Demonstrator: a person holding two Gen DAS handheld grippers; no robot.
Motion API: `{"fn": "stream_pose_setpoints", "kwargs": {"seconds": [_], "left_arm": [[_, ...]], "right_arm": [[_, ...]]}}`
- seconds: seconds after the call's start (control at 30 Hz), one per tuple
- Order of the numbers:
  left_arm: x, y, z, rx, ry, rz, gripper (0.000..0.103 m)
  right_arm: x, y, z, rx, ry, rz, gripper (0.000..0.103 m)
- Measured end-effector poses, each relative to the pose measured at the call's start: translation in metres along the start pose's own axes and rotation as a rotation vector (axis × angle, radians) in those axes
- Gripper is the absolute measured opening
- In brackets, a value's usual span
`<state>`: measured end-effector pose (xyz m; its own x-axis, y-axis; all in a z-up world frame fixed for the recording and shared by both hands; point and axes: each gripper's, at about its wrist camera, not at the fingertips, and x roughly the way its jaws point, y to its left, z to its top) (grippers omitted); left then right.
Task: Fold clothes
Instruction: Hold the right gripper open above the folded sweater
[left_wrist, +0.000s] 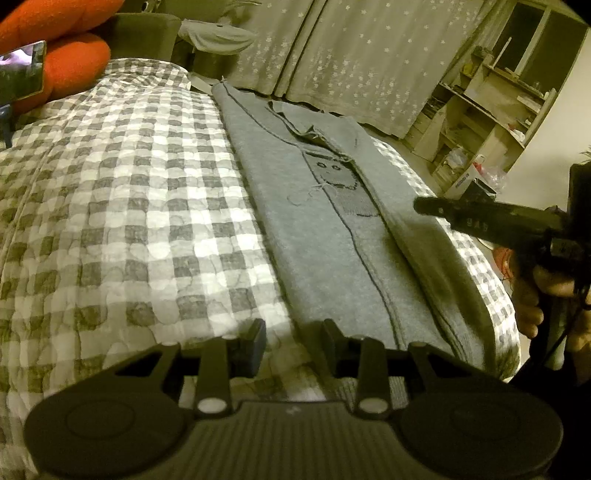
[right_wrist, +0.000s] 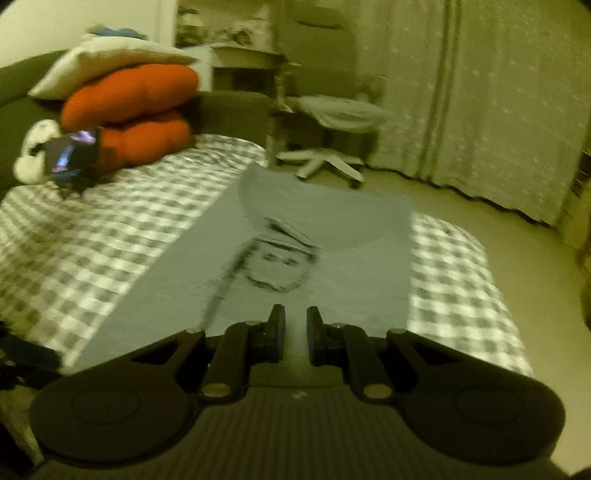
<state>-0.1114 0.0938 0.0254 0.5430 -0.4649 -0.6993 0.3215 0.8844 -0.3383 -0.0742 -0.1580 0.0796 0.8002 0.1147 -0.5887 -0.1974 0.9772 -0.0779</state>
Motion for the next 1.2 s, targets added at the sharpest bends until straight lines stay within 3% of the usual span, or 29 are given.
{"fn": "stream_pose_setpoints", "kwargs": {"seconds": [0.17,0.33,0.43,0.57,0.83,1.2], "left_arm": [[-0.002,0.0,-0.001,0.003,-0.002,-0.005,0.034],[-0.004,0.001,-0.002,-0.003,-0.005,-0.003,0.034],[-0.006,0.002,-0.002,-0.002,-0.009,-0.006,0.034],[-0.008,0.001,-0.001,0.003,-0.011,-0.008,0.034],[-0.003,-0.004,0.0,0.016,-0.004,0.001,0.034],[0.0,-0.008,0.001,0.026,-0.008,0.004,0.034]], "right_arm": [[0.019,0.003,-0.013,-0.016,0.138,-0.02,0.012],[0.011,-0.001,-0.009,0.01,0.089,-0.02,0.012],[0.013,-0.005,-0.01,0.018,0.104,-0.054,0.012],[0.019,0.001,-0.017,0.013,0.149,-0.015,0.013],[0.011,0.002,-0.017,0.025,0.137,0.026,0.016],[0.007,-0.003,-0.017,0.048,0.119,-0.003,0.016]]}}
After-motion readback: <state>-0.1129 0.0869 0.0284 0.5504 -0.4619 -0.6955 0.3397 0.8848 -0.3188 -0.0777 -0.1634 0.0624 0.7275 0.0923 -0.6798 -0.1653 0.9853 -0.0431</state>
